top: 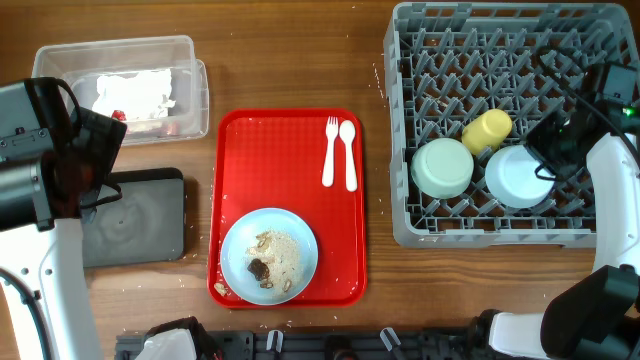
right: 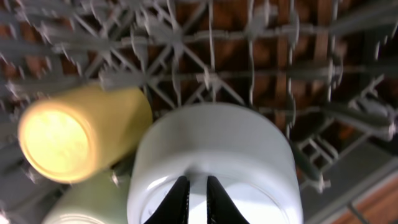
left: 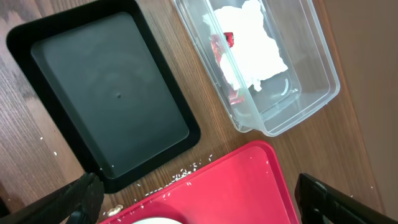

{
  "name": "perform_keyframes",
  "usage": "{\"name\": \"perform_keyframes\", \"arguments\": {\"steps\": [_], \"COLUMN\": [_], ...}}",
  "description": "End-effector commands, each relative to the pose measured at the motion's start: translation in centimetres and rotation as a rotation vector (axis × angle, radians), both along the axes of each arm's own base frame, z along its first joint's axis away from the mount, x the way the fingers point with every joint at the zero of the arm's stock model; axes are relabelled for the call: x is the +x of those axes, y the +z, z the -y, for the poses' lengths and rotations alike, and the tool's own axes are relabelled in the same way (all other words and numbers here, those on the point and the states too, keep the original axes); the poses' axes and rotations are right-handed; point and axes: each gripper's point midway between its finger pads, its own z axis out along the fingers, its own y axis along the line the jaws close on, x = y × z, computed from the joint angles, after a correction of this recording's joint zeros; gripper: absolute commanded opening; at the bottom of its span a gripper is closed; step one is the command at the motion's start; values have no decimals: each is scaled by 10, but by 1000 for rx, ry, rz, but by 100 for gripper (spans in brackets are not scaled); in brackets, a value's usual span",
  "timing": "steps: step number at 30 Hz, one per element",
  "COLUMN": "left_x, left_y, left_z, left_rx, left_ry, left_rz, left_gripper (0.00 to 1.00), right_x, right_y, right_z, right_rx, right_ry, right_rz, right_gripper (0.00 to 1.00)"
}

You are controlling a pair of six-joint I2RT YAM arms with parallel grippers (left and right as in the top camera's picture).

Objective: Sort waste into correct bins and load items into the dishwasher rack

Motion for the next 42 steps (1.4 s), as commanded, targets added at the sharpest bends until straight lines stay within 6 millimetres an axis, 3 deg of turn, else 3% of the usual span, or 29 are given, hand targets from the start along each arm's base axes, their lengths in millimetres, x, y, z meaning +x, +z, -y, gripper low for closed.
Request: {"name": "perform_keyframes", "arguments": {"steps": [1, 10, 18, 21, 24, 27, 33, 42], "left_x": [-2, -2, -2, -2, -2, -2, -2, -2], "left_y": [3, 3, 3, 3, 3, 3, 3, 3], "left_z": [-3, -3, -3, -3, -3, -3, -3, -3], "left_rx": [6, 6, 6, 6, 6, 6, 6, 6], "left_ry": [25, 25, 25, 25, 25, 25, 25, 25], "left_rz": [10, 10, 10, 10, 10, 10, 10, 10], "left_gripper": [100, 100, 100, 100, 100, 100, 100, 100], "right_x": [3, 10, 0, -15, -26, -37, -20, -12], "right_y": [-3, 1, -5, -8, -15, -27, -27, -24], "right_z": [9, 16, -35, -46, -43, -27, -17, -1], "right_rx": [-31, -62, 176, 211, 179, 107, 63, -9], "right_ry": [-35, -42, 149, 190, 154, 18, -8, -65], "right_rz": [3, 36, 9, -53, -112, -163, -92, -57], "right_gripper": [12, 15, 13, 13, 13, 13, 14, 13]}}
